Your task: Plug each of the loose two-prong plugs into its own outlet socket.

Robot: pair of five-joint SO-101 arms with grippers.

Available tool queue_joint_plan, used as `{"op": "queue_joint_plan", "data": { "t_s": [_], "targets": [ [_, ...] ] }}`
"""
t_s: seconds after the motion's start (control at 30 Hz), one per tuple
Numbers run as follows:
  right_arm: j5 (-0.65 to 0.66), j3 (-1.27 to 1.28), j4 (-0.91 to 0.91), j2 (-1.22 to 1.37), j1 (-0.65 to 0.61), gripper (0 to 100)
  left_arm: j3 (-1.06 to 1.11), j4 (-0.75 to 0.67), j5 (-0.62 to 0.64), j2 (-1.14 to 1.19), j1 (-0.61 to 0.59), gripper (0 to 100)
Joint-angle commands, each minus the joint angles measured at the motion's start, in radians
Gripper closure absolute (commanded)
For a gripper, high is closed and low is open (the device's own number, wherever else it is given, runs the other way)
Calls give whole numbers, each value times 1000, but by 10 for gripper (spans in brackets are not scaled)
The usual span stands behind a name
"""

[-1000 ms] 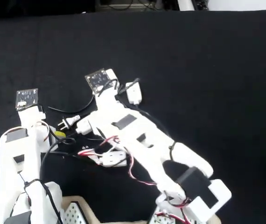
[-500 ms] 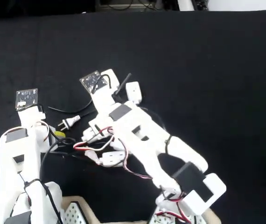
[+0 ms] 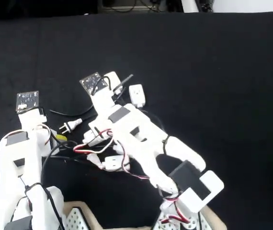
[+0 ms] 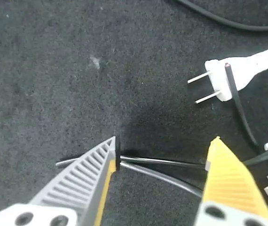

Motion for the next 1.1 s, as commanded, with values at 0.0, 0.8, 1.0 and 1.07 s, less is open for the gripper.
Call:
{"op": "queue_joint_plan", "data": {
  "t_s": [0.0,0.8,1.0,1.07],
  "targets": [
    [-8,4,-6,48,-17,986,-4,-15,-9,-14,-7,697],
    [31,-68,55,-340,285,986,-4,-14,-9,-14,-7,697],
    [51,-185,49,-340,457,985,-4,-14,-9,-14,-7,697],
    [60,-222,48,-340,512,985,-4,-14,-9,-14,-7,697]
  ]
}}
